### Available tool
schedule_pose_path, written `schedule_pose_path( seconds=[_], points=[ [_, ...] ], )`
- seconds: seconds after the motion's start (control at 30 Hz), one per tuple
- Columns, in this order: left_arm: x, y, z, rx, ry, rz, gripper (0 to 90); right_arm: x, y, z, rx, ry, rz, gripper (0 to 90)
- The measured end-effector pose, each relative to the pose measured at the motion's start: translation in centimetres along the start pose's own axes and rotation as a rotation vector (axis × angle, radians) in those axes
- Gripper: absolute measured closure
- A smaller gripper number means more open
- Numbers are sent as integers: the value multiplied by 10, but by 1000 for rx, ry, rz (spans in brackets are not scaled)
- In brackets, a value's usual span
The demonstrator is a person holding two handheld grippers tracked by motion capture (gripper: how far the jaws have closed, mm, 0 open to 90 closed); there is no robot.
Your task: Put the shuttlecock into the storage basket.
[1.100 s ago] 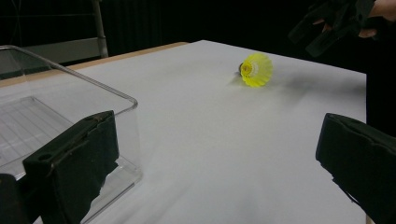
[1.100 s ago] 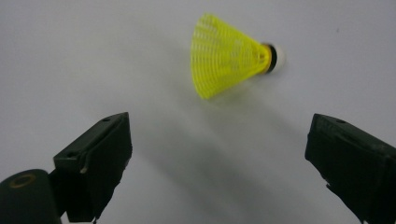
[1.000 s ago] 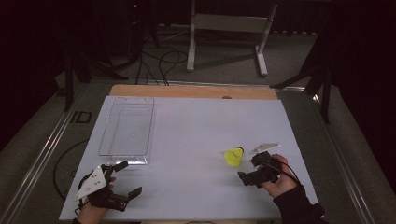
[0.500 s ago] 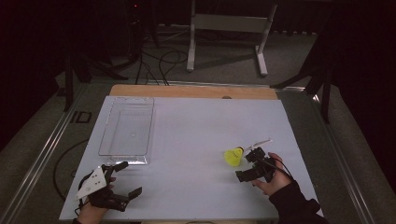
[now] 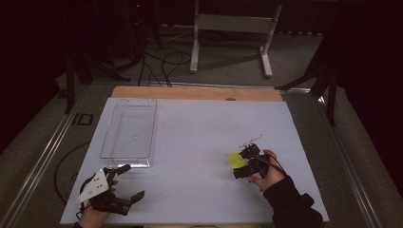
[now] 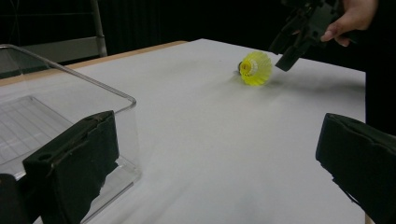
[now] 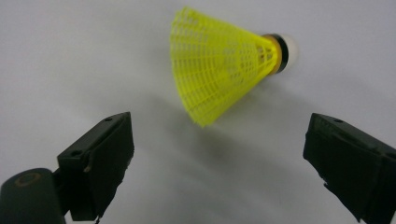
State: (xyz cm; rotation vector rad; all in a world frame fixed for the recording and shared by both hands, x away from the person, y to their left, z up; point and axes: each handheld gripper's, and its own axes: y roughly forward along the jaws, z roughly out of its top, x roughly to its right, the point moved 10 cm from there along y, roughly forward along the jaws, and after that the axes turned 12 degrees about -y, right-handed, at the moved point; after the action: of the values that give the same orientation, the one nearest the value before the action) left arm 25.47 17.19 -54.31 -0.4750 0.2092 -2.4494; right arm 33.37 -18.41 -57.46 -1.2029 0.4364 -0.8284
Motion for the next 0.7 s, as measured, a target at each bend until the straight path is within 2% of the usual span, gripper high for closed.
schedule_pose_path(
  seconds=[0.27,0.43,0.5,0.7],
  points=[
    [0,0,0,-2,-2,-2,2,7,9,13,2,42,-24,158],
    [0,0,-1,-4,0,-2,2,9,17,14,-31,37,-62,213],
    [0,0,-1,-3,-1,-2,2,8,20,12,-51,36,-62,239],
    [0,0,-1,-3,-1,-3,2,11,28,9,-77,58,-76,417]
  ],
)
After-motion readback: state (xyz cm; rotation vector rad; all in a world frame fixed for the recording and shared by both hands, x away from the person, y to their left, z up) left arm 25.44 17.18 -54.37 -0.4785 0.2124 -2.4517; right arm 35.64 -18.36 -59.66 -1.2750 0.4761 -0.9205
